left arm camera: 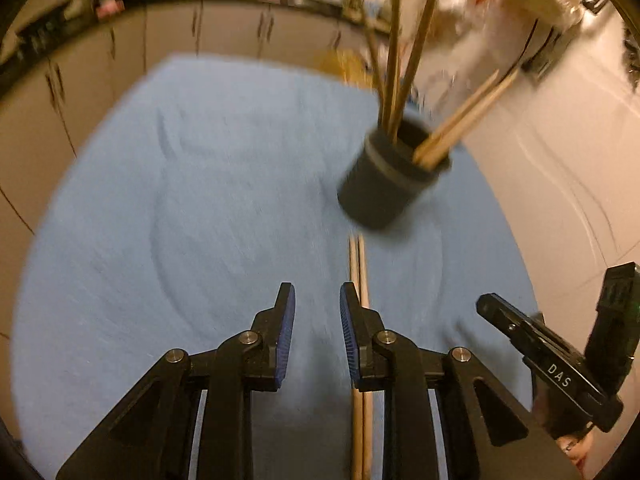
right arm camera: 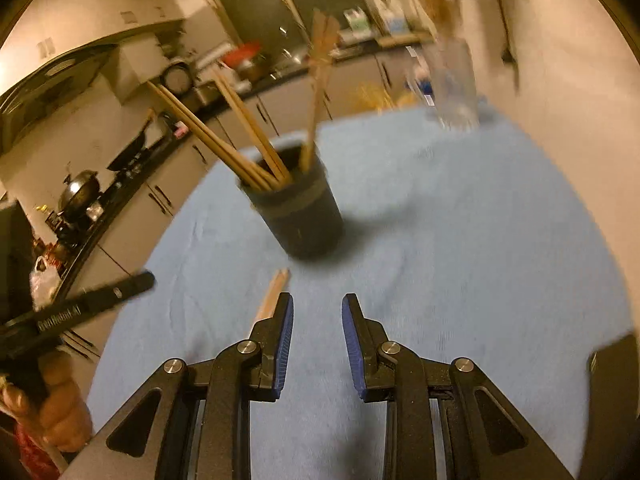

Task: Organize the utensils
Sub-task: 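Move both open tools down to the last loose chopsticks on the towel, then close the left tool on one chopstick while the right tool grasps the other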

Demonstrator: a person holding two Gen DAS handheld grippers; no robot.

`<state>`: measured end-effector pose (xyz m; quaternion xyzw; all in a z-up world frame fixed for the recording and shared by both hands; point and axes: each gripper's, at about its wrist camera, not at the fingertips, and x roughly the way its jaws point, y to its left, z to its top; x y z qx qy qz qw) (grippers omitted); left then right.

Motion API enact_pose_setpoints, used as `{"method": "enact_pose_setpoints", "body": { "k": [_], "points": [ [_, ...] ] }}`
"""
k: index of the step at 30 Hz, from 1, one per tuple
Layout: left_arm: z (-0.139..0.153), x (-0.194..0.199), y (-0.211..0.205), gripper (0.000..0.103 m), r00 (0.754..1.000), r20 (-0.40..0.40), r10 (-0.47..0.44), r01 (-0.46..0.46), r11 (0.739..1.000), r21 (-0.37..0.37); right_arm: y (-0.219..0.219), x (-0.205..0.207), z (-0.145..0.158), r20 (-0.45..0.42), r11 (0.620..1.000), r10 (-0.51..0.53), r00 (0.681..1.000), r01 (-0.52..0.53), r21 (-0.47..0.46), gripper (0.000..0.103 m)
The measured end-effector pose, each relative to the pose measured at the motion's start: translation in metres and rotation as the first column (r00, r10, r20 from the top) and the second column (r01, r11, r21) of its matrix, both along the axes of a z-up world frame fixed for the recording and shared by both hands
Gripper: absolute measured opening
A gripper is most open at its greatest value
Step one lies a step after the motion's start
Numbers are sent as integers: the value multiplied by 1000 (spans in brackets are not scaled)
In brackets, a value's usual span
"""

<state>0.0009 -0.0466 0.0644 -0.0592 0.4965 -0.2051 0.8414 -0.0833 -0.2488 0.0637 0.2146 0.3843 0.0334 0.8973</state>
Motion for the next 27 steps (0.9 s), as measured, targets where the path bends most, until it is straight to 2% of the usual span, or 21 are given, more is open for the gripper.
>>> {"method": "enact_pose_setpoints", "body": {
  "k": [4, 12, 15, 20, 22, 27],
  "points": [
    [-20, 6, -20, 22, 998, -60, -34, 36, 999, 29, -9, -3, -24, -77, 999, -11, 997, 14, 46, 27],
    [-39, 19, -51, 21, 992, -105, -68, 77, 994, 83, -23, -9, -27, -68, 997, -40, 997, 44, 65, 27],
    [-46, 22, -59, 17, 991, -112, -76, 89, 990, 111, -29, -9, -28, -74, 995, -43, 996, 49, 83, 27],
    [-45, 24, -70, 16, 995, -68, -75, 86, 980, 181, -28, -9, -27, -67, 996, -39, 997, 44, 83, 27],
    [-46, 22, -71, 8, 997, -40, -69, 76, 971, 225, -26, -8, -26, -67, 996, -33, 997, 38, 82, 27],
    [-47, 14, -58, 8, 1000, -17, -22, 25, 968, 251, -20, -5, -24, -74, 996, -16, 997, 22, 89, 27]
  ]
}}
